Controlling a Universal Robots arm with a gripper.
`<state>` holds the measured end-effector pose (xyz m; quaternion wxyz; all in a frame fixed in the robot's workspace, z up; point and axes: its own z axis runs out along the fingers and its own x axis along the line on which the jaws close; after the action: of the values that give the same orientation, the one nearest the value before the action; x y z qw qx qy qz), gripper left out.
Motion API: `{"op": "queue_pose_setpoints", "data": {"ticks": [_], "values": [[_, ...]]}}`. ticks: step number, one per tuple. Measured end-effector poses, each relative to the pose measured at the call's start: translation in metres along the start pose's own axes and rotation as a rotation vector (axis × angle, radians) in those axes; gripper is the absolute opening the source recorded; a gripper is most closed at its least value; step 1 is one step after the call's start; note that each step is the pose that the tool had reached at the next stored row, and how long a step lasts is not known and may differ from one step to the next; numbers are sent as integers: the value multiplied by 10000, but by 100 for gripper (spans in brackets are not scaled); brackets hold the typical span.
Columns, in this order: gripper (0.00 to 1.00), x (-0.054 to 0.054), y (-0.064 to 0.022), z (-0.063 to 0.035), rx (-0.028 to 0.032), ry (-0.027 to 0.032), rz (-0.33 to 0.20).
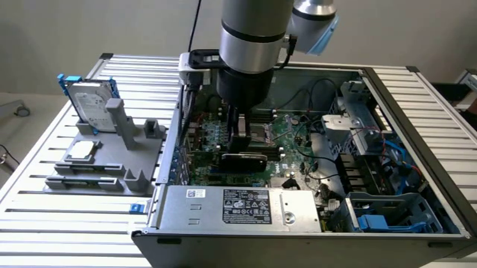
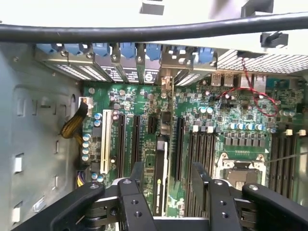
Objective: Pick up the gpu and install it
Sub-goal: 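Insert the gpu into the slot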
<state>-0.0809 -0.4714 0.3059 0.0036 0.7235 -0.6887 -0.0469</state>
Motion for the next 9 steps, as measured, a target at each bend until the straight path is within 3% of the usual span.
{"op": "queue_pose_setpoints", "data": {"ticks": [4,9], "values": [[53,-7,5,-68,1,-1,-1],[51,-16,16,-70,0,-2,0]]}}
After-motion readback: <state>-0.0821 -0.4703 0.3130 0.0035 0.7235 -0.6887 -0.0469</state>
